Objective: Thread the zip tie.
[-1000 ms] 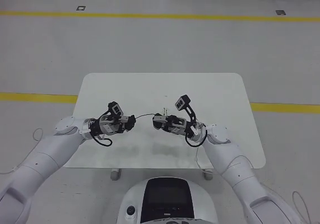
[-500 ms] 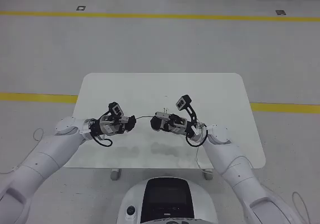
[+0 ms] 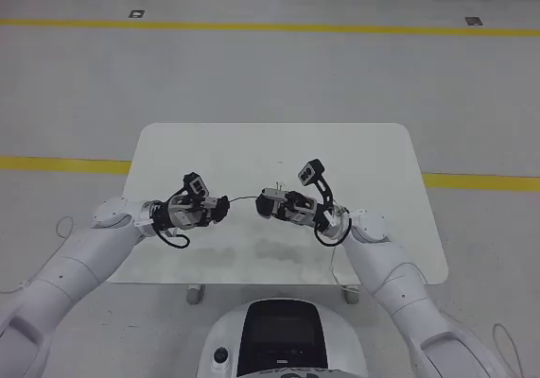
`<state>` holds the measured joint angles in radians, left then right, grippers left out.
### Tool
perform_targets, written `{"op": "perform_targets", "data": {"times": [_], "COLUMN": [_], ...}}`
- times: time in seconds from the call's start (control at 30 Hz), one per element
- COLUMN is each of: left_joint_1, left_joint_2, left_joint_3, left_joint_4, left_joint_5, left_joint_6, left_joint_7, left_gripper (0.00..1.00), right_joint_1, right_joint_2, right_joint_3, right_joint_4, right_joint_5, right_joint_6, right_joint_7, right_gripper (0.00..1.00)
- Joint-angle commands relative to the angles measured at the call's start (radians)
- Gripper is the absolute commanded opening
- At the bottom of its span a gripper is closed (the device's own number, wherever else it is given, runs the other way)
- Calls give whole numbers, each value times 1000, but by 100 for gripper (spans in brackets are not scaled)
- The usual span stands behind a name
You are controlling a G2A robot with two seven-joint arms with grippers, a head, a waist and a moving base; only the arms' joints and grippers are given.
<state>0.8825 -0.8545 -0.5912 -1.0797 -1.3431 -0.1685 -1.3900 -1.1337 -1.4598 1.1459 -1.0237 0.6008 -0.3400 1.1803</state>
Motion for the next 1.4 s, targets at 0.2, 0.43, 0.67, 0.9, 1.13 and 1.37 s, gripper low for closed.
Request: {"op": "perform_targets", "data": {"times": [0.2,0.43,0.67,0.9,1.13,1.37], "left_joint_1": [-4,-9,-13,-17,-18,-19], "left_joint_2": [0,1,2,2,1,2], "left_joint_3": [7,14,19,25,29,34], "left_joint_4": [4,-1,1,8,10,11], "left_joint_5": [-6,-8,-12,-18,-21,-22], "left_joint_6": [3,4,6,8,5,4], "left_joint_7": [0,0,0,0,0,0], "left_gripper": [0,0,0,0,0,0], "right_joint_1": [6,13,19,20,19,17], "right_joint_2": [-2,-5,-7,-9,-11,-12], "right_joint_3": [10,8,9,10,13,16], "right_joint_4": [13,27,37,40,40,40], "right_joint_5": [6,5,9,8,5,2], "right_joint_6": [0,0,0,0,0,0], "right_joint_7": [22,25,27,28,29,30], "right_gripper": [21,22,18,12,8,2]}}
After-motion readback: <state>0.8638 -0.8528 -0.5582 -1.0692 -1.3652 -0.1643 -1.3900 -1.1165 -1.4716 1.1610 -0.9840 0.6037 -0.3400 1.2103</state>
